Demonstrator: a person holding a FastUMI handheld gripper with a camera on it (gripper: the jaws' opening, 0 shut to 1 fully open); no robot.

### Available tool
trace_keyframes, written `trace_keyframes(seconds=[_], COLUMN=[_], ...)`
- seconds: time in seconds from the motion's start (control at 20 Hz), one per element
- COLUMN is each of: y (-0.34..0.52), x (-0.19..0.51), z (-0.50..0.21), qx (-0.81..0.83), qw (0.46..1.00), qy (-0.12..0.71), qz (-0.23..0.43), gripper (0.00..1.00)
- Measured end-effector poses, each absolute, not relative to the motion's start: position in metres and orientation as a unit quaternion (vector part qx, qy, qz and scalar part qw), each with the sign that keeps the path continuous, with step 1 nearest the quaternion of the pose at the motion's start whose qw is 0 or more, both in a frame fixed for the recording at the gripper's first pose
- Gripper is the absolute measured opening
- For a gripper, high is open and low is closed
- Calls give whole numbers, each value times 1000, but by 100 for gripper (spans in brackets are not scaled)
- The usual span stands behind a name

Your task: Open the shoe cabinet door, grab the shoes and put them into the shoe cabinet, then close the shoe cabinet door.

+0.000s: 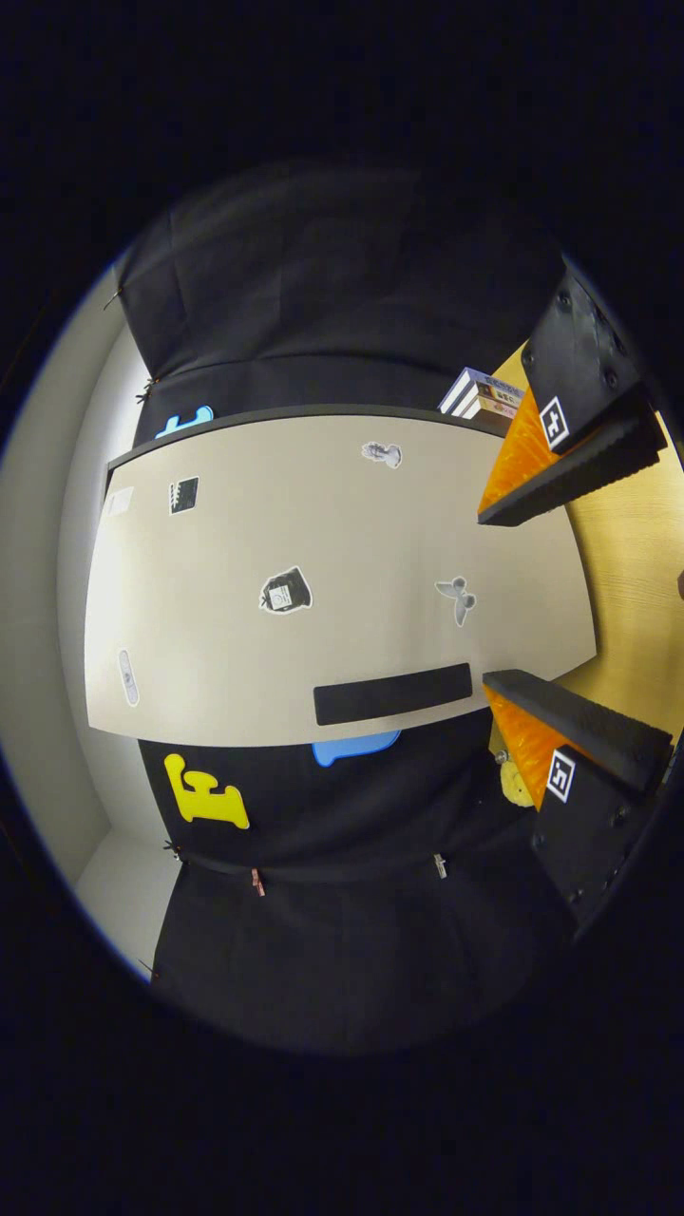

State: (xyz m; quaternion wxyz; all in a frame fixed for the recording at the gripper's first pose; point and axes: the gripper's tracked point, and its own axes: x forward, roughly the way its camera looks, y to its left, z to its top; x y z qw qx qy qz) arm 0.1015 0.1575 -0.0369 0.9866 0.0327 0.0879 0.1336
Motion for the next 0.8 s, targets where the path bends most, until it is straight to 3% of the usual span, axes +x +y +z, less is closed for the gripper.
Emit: trace_keyframes(seconds=[0.8], y=[146], x=[100], z=[-28], qx=[35], qw=[989], qy=[77], qz=[118], gripper=[98])
